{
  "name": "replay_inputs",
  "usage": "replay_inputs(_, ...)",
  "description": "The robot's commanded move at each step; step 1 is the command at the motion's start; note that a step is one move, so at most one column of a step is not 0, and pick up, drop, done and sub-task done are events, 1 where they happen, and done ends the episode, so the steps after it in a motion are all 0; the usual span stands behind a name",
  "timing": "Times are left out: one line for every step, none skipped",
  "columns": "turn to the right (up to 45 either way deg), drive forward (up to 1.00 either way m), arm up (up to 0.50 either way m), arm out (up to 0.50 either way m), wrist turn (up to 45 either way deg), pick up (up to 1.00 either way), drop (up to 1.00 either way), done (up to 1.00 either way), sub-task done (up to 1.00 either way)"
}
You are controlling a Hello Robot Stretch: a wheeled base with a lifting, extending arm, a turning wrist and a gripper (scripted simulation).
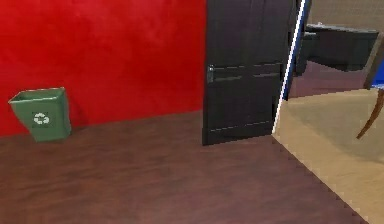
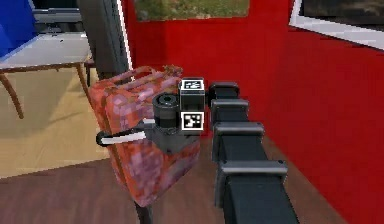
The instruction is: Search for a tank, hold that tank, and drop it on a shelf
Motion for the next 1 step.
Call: replay_inputs(3.0,0.00,0.00,0.00,0.0,0.00,0.00,0.00,0.00)
